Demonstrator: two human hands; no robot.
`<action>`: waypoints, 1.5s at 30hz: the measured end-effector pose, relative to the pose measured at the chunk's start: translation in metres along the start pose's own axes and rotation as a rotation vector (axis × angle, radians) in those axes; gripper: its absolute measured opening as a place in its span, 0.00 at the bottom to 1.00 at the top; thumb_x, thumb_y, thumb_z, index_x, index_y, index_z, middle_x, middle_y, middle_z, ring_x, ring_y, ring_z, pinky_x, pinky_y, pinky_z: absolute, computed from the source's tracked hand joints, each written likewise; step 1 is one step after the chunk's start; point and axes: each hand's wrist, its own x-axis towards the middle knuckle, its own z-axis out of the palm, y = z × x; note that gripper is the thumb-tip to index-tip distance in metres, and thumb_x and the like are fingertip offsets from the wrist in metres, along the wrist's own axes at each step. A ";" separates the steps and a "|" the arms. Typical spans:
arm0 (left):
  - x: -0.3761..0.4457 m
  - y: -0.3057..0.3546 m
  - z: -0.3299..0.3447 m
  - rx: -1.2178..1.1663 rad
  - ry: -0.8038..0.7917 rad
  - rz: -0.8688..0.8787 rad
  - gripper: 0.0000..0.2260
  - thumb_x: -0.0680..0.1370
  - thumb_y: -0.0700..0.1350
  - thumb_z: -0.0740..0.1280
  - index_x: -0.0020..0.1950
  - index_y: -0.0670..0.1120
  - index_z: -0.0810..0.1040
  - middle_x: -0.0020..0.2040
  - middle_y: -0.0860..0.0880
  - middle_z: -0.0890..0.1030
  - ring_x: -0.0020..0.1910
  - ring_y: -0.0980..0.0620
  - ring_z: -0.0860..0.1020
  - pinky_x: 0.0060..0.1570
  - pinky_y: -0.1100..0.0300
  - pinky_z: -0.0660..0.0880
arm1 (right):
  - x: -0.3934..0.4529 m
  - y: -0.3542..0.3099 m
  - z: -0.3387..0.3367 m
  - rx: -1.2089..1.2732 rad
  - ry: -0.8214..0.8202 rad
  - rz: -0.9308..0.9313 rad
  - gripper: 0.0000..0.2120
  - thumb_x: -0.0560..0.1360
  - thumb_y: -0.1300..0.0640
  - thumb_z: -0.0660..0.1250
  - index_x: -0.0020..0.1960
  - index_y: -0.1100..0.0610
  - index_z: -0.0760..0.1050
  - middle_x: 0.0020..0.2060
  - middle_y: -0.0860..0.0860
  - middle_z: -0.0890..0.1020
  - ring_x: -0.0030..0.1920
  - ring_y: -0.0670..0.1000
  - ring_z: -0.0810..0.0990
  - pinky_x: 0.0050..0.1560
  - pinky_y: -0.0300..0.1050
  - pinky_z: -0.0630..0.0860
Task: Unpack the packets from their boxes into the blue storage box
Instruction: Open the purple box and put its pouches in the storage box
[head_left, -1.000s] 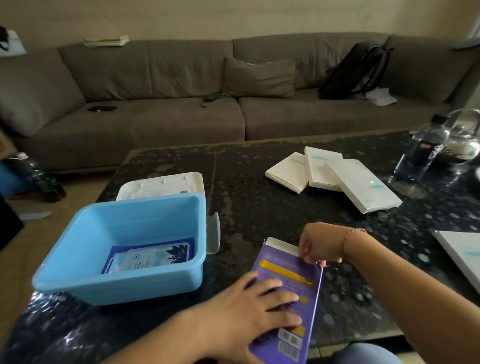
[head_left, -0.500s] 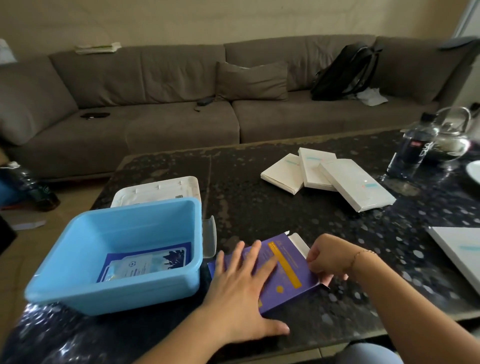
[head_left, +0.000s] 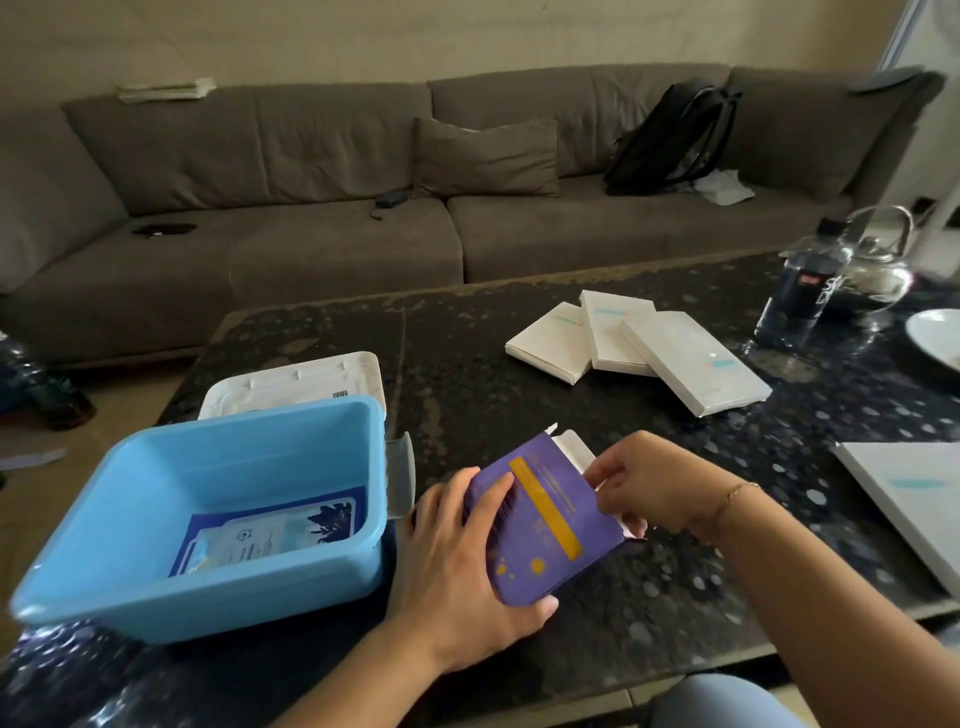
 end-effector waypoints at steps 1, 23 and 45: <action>0.000 0.001 0.000 -0.011 0.025 0.002 0.49 0.58 0.74 0.66 0.75 0.61 0.53 0.73 0.55 0.59 0.69 0.50 0.65 0.66 0.47 0.67 | -0.001 -0.003 -0.001 -0.004 0.015 -0.010 0.13 0.70 0.69 0.64 0.38 0.52 0.81 0.25 0.50 0.77 0.27 0.51 0.74 0.28 0.38 0.72; 0.041 0.025 -0.014 -1.046 0.275 -0.092 0.26 0.67 0.46 0.77 0.61 0.50 0.70 0.53 0.56 0.81 0.54 0.59 0.81 0.48 0.67 0.78 | -0.076 -0.082 -0.033 -0.488 0.473 -0.322 0.03 0.75 0.47 0.69 0.46 0.41 0.81 0.41 0.39 0.83 0.46 0.46 0.76 0.44 0.43 0.76; 0.054 0.005 -0.009 -0.715 0.397 -0.042 0.18 0.69 0.43 0.78 0.49 0.63 0.78 0.48 0.56 0.83 0.50 0.58 0.81 0.52 0.66 0.77 | -0.086 -0.058 -0.035 0.266 1.000 -0.867 0.09 0.74 0.66 0.71 0.46 0.53 0.77 0.44 0.47 0.81 0.44 0.46 0.80 0.39 0.34 0.78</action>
